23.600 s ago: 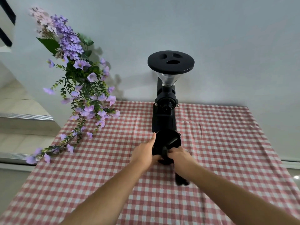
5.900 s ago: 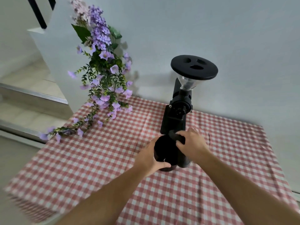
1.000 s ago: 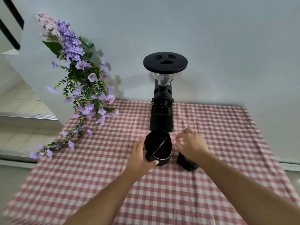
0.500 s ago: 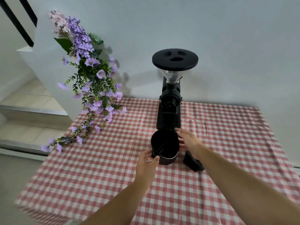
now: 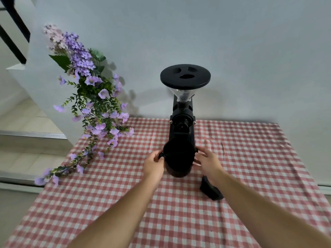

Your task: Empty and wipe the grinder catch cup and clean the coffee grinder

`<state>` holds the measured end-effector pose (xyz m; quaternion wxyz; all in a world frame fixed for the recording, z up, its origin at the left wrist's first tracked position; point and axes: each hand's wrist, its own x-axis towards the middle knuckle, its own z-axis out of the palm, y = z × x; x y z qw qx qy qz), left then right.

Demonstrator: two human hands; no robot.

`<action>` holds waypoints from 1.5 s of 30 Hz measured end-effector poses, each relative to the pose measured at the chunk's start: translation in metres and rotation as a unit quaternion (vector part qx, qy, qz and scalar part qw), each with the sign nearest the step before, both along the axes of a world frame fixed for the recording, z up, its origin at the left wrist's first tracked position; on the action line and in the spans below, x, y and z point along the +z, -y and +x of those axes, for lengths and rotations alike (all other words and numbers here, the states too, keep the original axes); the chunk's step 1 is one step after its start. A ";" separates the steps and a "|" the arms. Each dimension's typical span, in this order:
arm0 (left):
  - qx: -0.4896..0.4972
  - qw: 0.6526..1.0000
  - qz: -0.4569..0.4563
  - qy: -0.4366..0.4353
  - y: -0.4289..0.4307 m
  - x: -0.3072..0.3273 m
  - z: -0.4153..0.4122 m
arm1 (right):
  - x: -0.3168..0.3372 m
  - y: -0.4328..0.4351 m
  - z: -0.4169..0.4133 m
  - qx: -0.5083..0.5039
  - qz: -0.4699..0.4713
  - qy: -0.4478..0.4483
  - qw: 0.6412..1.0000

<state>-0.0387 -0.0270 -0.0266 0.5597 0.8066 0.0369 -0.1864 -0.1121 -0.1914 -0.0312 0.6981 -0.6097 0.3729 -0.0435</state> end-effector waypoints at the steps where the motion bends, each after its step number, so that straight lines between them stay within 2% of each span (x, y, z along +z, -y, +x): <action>1: -0.008 1.000 0.010 0.002 0.003 0.001 0.007 | 0.000 0.000 0.002 -0.015 0.008 0.006 1.000; 11: -0.075 0.996 0.037 0.016 0.020 -0.013 0.037 | -0.011 0.003 0.008 -0.126 0.011 -0.013 0.992; 24: -0.119 0.987 0.093 0.045 0.009 -0.015 0.031 | -0.006 0.003 -0.001 -0.028 -0.102 -0.074 0.992; 28: -0.117 0.984 0.122 0.059 0.002 -0.013 0.019 | 0.001 -0.005 -0.011 -0.063 -0.115 -0.061 0.990; 30: -0.127 0.972 0.172 0.099 -0.007 -0.017 0.008 | 0.003 -0.015 -0.021 -0.089 -0.160 -0.046 0.982; 32: -0.153 0.955 0.217 0.133 -0.018 -0.025 -0.005 | -0.001 -0.030 -0.037 -0.064 -0.231 -0.035 0.970; 36: -0.217 0.913 0.288 0.192 -0.042 -0.050 -0.031 | -0.028 -0.063 -0.075 0.074 -0.352 -0.065 0.931; 41: -0.313 0.842 0.382 0.219 -0.052 -0.072 -0.057 | -0.059 -0.084 -0.094 0.213 -0.397 -0.120 0.885; 45: -0.380 0.790 0.421 0.233 -0.060 -0.094 -0.070 | -0.086 -0.081 -0.105 0.305 -0.496 -0.158 0.798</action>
